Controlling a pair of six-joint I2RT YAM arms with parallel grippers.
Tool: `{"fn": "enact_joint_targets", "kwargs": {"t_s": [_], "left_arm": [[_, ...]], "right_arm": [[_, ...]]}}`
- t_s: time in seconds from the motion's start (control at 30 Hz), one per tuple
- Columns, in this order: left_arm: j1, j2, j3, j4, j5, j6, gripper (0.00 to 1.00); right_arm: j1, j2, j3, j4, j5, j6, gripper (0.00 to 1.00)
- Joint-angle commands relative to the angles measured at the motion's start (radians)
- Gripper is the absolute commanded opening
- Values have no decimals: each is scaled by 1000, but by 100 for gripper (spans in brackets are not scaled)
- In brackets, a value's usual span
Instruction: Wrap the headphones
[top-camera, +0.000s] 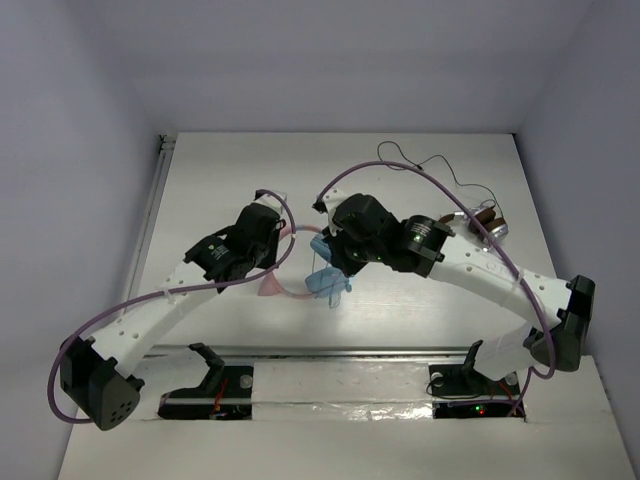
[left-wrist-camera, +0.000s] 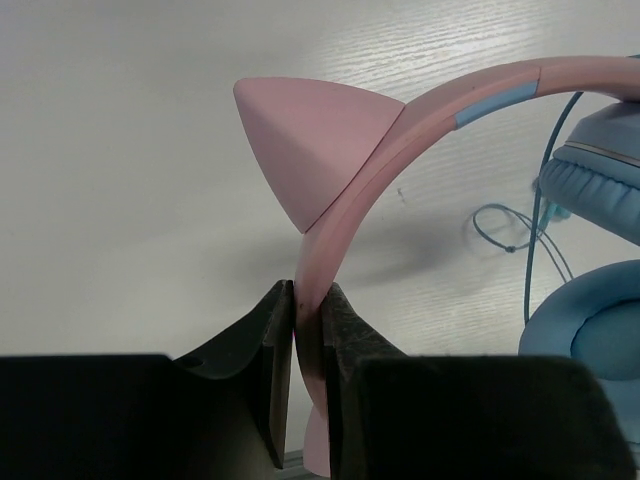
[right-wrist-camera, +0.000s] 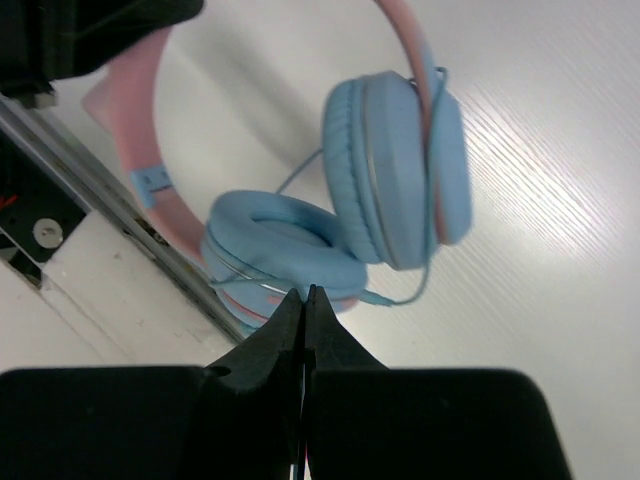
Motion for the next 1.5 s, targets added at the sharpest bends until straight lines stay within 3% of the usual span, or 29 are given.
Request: {"fn": "enact_joint_targets", "kwargs": {"t_s": [0.0,0.2,0.37,0.5,0.6,0.8,0.93,1.1,1.47], "left_arm": [[-12,-43,37,7,56,34,0],[-21,-60,18,53,219,63,0],[-30,-33,2,102,381,84,0],[-76,9,0,108,399,92,0],[-95,41,-5,117,410,89,0],[-95,80,-5,122,373,87,0],[-95,55,1,136,431,92,0],[-95,17,20,105,387,69,0],[-59,-66,-12,171,482,63,0]], "right_arm": [[6,-56,67,-92,116,-15,0],[6,-8,60,-207,271,23,1],[6,-19,69,-148,444,47,6],[6,10,125,-120,510,40,7],[6,41,190,-112,495,20,11],[6,52,224,-106,352,-6,9],[6,59,193,-77,452,-22,8],[6,12,98,3,509,-6,3],[6,-203,-137,127,651,122,0]]}}
